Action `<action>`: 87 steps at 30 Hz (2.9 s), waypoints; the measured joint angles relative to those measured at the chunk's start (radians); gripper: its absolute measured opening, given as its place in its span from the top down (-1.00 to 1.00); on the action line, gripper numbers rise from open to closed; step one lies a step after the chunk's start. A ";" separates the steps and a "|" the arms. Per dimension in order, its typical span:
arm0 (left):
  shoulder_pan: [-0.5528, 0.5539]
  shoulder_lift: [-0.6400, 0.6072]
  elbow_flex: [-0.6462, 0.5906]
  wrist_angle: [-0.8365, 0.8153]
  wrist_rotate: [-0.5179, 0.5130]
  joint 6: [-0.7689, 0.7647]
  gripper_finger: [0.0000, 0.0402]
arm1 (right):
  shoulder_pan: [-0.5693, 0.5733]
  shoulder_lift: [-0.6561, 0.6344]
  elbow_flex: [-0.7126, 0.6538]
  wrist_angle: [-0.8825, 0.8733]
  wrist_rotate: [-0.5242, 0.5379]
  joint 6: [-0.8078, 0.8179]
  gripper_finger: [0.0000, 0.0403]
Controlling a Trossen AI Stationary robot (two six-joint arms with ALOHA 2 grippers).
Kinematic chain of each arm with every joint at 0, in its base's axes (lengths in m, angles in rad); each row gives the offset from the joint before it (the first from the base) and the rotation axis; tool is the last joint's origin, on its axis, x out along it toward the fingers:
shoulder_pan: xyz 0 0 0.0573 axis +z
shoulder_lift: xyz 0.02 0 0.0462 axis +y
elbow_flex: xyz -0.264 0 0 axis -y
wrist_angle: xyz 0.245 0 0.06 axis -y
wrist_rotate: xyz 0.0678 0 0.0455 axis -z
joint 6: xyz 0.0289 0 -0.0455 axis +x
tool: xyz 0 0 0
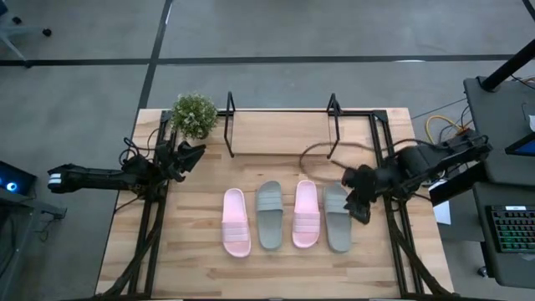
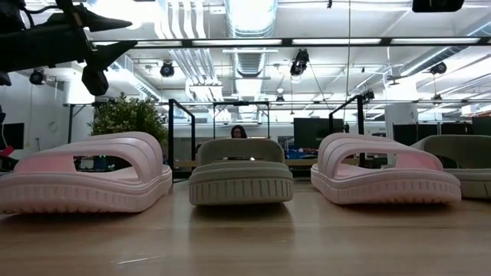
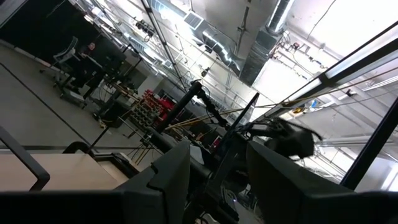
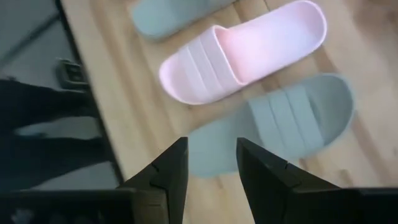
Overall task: Pick and place slides into the shelf
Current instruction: Put the right gray slipper on the shelf
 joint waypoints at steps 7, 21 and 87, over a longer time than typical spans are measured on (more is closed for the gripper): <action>0.000 0.000 0.000 -0.001 -0.002 -0.003 0.28 | 0.099 0.142 0.031 -0.013 0.114 -0.016 0.40; 0.000 0.009 0.000 -0.008 -0.002 -0.004 0.28 | 0.238 0.423 0.027 -0.087 0.253 -0.031 0.48; 0.000 0.004 0.000 -0.006 0.016 0.004 0.28 | 0.370 0.613 -0.263 -0.016 0.620 0.214 -0.11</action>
